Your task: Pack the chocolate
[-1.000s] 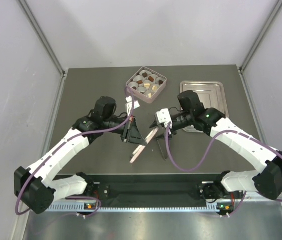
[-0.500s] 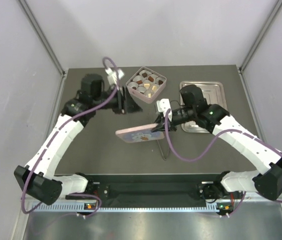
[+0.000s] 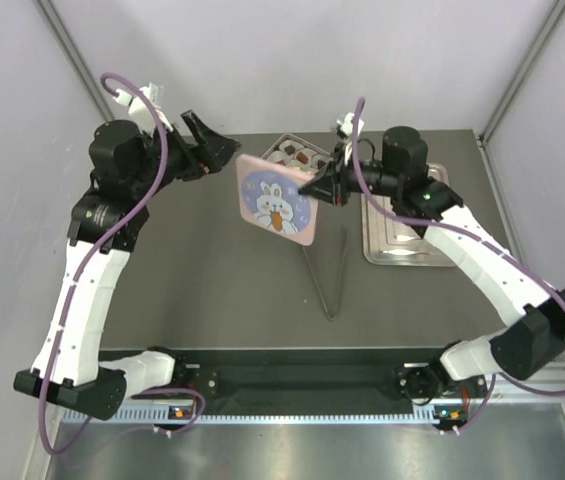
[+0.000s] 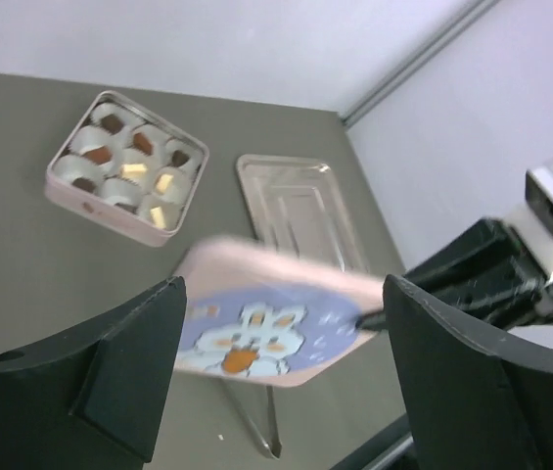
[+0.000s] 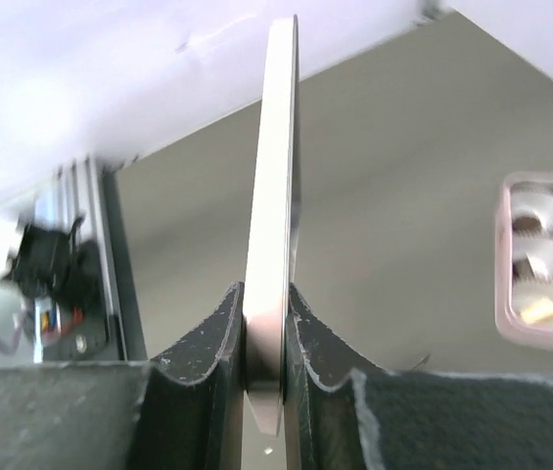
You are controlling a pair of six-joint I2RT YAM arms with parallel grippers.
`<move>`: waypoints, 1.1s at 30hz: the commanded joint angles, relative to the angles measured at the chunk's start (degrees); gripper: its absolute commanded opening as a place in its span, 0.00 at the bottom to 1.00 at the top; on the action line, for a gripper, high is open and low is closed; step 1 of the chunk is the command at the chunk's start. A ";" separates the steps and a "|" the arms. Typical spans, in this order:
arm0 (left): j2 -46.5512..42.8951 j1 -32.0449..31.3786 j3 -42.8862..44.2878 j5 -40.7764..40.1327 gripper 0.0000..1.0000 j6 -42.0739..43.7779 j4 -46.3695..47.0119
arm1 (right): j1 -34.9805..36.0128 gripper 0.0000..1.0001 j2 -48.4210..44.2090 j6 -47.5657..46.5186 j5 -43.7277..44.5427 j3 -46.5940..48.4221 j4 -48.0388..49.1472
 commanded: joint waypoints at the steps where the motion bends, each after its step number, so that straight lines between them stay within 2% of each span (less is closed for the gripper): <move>1: 2.30 0.65 -0.79 -3.63 0.87 2.86 -1.96 | -4.48 0.00 3.27 15.37 4.86 3.87 8.56; 4: 3.70 1.01 -1.93 -3.46 0.93 3.31 0.23 | -8.17 0.00 7.05 22.14 5.93 5.45 11.02; 12: 11.96 1.80 -6.77 2.60 0.90 2.43 10.61 | -13.02 0.00 21.64 31.65 -0.66 11.87 19.55; 19: 21.63 3.03 -7.12 3.74 0.86 2.25 17.80 | -17.85 0.00 32.62 46.59 -5.15 14.42 40.52; 22: 25.67 3.55 -6.51 4.36 0.84 2.16 19.65 | -18.82 0.00 38.06 50.99 -5.94 15.38 46.59; 33: 38.50 7.16 -2.56 7.26 0.77 1.20 24.22 | -19.88 0.00 52.49 55.83 -8.05 28.12 47.42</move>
